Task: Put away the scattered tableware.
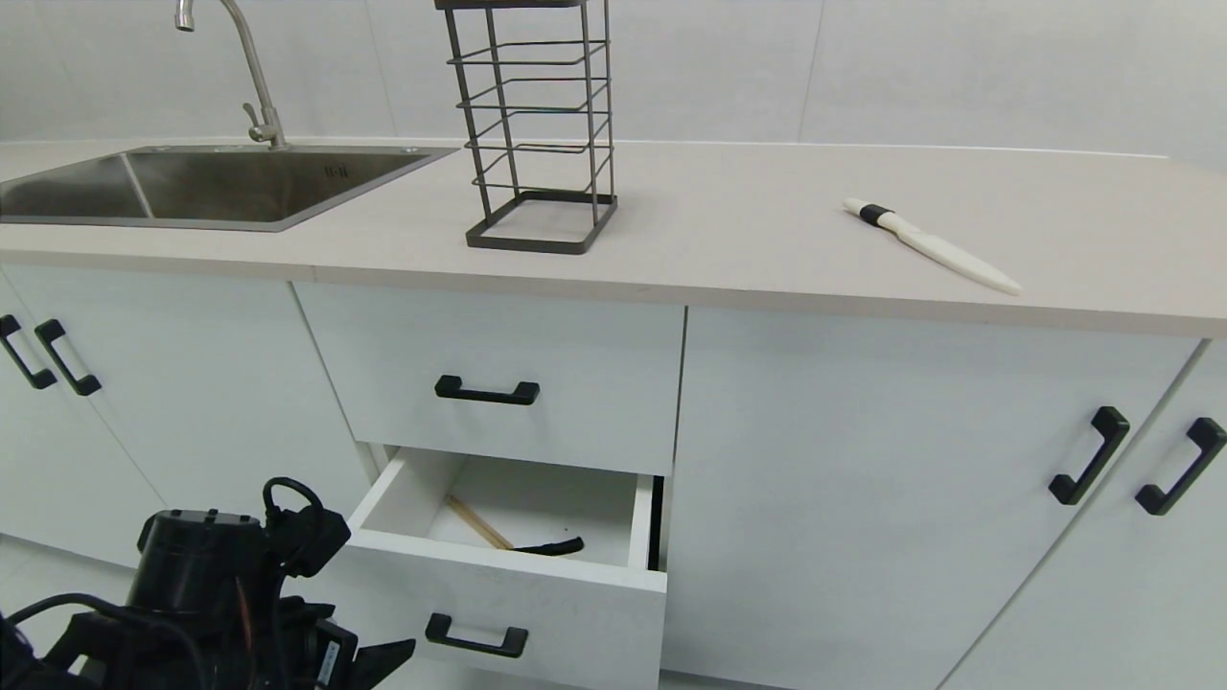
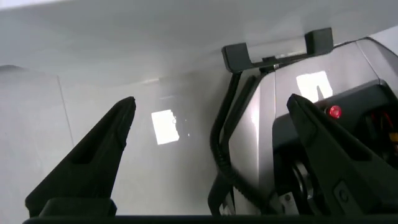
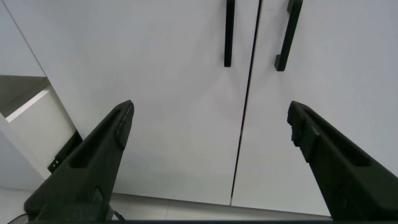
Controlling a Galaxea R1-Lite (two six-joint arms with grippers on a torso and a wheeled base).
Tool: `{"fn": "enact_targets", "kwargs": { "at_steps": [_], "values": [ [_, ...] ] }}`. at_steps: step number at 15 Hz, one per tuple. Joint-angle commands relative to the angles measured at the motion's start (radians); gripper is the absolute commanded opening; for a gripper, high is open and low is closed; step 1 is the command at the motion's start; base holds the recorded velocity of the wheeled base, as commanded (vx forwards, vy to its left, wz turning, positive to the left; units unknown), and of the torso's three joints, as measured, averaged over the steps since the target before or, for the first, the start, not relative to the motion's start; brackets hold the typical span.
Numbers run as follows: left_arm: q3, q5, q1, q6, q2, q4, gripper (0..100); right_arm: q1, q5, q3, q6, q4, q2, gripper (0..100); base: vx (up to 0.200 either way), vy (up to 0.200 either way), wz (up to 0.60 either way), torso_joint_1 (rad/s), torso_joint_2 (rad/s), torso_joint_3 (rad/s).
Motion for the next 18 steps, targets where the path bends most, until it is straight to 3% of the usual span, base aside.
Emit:
{"fn": "enact_targets", "kwargs": {
  "at_steps": [1, 11, 18],
  "values": [
    [-0.038, -0.002, 0.0, -0.002, 0.022, 0.002, 100, 0.0, 0.0, 0.0, 0.0, 0.0, 0.001, 100, 0.0, 0.0, 0.0, 0.0, 0.0, 0.0],
    [-0.194, -0.002, 0.003, -0.008, 0.099, -0.018, 100, 0.0, 0.0, 0.0, 0.0, 0.0, 0.001, 100, 0.0, 0.0, 0.0, 0.0, 0.0, 0.0],
    [-0.325, -0.002, 0.0, -0.029, 0.16, -0.058, 100, 0.0, 0.0, 0.0, 0.0, 0.0, 0.001, 100, 0.0, 0.0, 0.0, 0.0, 0.0, 0.0]
  ]
}}
